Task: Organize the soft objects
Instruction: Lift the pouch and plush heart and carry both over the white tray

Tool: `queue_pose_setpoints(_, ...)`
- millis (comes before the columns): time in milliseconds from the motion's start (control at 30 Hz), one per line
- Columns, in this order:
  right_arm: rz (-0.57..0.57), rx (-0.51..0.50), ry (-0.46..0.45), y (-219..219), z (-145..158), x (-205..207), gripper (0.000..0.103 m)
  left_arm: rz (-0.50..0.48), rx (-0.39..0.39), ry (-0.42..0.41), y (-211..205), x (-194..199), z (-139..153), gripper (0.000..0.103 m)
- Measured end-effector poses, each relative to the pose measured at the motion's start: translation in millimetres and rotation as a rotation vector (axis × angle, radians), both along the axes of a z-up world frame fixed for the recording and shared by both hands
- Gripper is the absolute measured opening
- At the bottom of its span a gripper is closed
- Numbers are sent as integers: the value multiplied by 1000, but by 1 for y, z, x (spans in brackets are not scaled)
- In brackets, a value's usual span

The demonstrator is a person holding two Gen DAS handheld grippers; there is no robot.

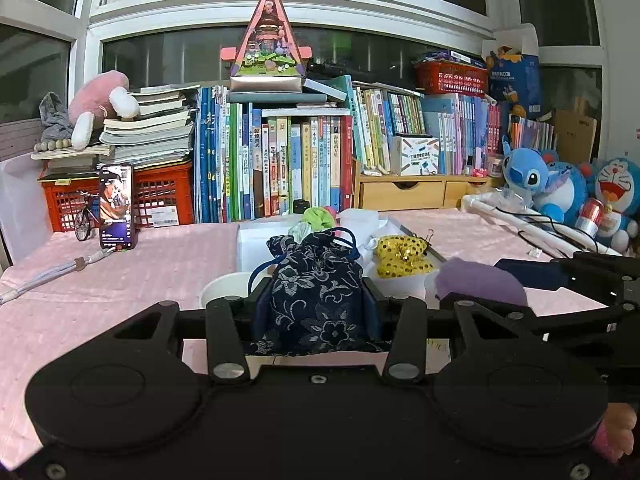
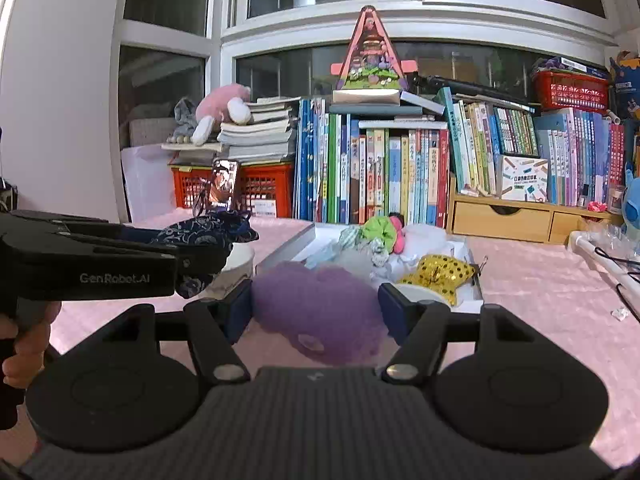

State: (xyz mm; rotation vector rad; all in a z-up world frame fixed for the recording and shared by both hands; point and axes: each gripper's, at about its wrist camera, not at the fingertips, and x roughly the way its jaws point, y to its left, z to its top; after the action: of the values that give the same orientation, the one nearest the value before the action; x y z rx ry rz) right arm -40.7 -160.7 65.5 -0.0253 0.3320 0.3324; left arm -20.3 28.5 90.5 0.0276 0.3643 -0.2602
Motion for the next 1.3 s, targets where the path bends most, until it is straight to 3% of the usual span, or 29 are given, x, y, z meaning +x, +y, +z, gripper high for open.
queue_pose_setpoints(600, -57, 9, -49, -17, 20, 34, 69, -3, 4, -13, -9, 46, 22, 43)
queue_pose_setpoints(1300, -103, -6, -36, -39, 36, 86, 69, 24, -10, 26, -7, 122, 49, 43)
